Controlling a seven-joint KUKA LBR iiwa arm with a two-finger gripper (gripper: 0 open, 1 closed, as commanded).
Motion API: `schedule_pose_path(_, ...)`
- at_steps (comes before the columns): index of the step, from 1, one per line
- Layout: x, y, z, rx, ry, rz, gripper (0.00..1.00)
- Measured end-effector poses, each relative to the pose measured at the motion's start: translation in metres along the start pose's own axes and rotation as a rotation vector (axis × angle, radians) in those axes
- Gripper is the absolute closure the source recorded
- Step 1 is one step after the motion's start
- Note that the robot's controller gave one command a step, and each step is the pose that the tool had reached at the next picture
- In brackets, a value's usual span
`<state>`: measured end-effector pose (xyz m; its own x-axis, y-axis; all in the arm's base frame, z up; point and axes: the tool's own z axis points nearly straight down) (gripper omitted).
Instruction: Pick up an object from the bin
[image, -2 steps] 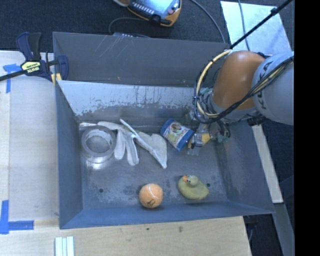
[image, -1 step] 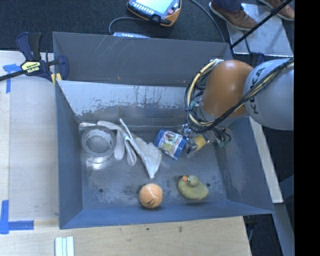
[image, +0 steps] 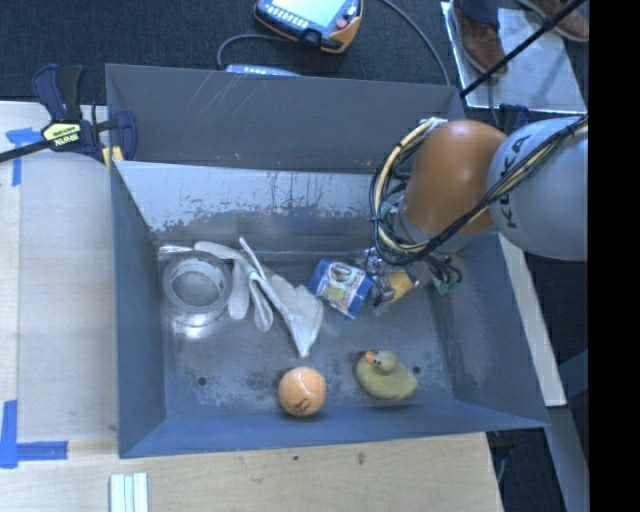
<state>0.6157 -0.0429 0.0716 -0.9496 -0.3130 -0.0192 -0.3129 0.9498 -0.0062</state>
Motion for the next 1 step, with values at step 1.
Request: schedule_pose_path(1, -0.0125, -0.0016, -0.1099, 0.001, -0.003, 0.007, 1.00)
